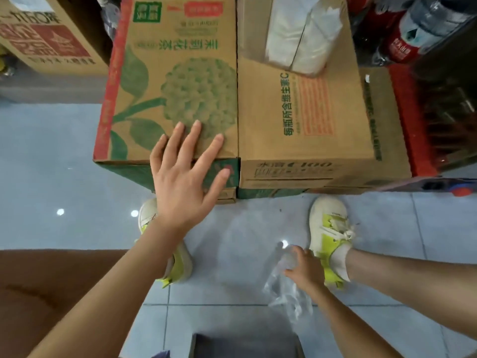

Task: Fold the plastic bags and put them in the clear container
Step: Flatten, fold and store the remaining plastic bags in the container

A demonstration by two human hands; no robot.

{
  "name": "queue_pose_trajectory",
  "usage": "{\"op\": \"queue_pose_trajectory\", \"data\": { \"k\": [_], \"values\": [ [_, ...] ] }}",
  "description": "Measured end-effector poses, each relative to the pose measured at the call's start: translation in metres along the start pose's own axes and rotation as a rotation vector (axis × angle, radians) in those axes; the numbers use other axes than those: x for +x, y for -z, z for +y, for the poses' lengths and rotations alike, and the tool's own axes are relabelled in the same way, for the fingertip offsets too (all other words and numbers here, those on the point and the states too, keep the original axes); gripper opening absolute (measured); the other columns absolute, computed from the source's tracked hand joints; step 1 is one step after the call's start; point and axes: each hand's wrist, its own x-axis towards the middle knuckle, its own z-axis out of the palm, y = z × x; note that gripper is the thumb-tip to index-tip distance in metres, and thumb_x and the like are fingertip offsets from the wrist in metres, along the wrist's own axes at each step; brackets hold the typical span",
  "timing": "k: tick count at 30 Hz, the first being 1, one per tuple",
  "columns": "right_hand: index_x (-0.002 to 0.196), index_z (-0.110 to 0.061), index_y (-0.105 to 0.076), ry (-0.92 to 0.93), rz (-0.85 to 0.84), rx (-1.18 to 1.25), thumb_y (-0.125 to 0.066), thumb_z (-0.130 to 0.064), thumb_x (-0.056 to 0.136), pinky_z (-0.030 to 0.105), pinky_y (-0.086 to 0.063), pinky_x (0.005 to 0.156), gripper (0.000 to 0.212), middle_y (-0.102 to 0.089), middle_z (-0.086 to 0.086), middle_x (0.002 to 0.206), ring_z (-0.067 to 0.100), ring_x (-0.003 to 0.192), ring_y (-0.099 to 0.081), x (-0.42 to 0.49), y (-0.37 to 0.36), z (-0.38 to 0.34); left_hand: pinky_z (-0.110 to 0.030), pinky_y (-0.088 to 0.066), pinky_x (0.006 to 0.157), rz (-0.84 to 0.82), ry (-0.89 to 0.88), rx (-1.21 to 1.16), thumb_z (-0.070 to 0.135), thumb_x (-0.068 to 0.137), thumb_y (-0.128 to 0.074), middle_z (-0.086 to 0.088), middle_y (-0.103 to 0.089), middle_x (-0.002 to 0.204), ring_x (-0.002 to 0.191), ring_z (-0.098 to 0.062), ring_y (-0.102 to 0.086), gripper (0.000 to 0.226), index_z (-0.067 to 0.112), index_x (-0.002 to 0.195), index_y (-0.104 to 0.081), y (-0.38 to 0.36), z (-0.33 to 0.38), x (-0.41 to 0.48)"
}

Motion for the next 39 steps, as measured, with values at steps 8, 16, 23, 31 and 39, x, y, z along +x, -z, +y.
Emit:
{"op": "queue_pose_trajectory", "data": {
  "k": [8,16,23,31,39],
  "values": [
    [0.127,-0.027,-0.054,-0.002,0.016,0.147,-0.063,-0.024,0.086,0.029,-0.045,0.088,0.042,-0.063,-0.004,0.125,0.021,0.111,-0.060,0.016,-0.014,-0.009,-0.046,-0.025,0.110,0.046,-0.011,-0.013,0.048,0.094,-0.048,-0.014,-0.051,0.140,0.134,-0.036,-0.042,0.048,0.021,0.131,-0.060,-0.004,0.000,0.000],
    [0.111,-0.019,-0.064,0.357,0.056,0.519,-0.078,-0.017,0.076,0.031,-0.047,0.078,0.038,-0.063,0.000,0.091,0.013,0.080,-0.056,-0.044,0.097,-0.075,-0.046,-0.019,0.115,-0.135,0.028,-0.032,0.051,0.094,-0.044,-0.014,-0.045,0.146,0.139,-0.036,-0.034,0.052,0.023,0.136,-0.055,0.013,0.003,0.002],
    [0.097,-0.030,-0.064,0.617,0.090,0.757,-0.077,-0.010,0.078,0.021,-0.049,0.076,0.031,-0.069,-0.003,0.083,0.007,0.078,-0.063,-0.136,0.212,-0.121,-0.024,-0.025,0.106,-0.368,0.207,-0.474,0.066,0.084,-0.034,-0.004,-0.055,0.136,0.131,-0.022,-0.044,0.069,0.020,0.128,-0.061,0.067,0.025,0.013],
    [0.090,-0.020,-0.069,0.707,0.214,0.945,-0.076,-0.009,0.078,0.031,-0.054,0.083,0.018,-0.073,0.005,0.092,0.019,0.091,-0.067,-0.189,0.269,-0.140,-0.011,-0.044,0.078,-0.324,0.384,-1.033,0.014,0.080,-0.075,0.009,-0.068,0.081,0.075,0.005,-0.060,0.027,0.026,0.103,-0.065,0.120,0.067,0.019],
    [0.097,-0.021,-0.070,0.719,0.113,0.775,-0.080,-0.015,0.071,0.032,-0.051,0.085,0.029,-0.068,0.010,0.097,0.022,0.089,-0.062,-0.199,0.305,-0.132,-0.009,-0.045,0.065,-0.231,0.461,-1.163,0.006,0.090,-0.064,0.005,-0.066,0.059,0.059,-0.002,-0.059,0.014,0.012,0.078,-0.070,0.157,0.047,0.054]
  ]
}}
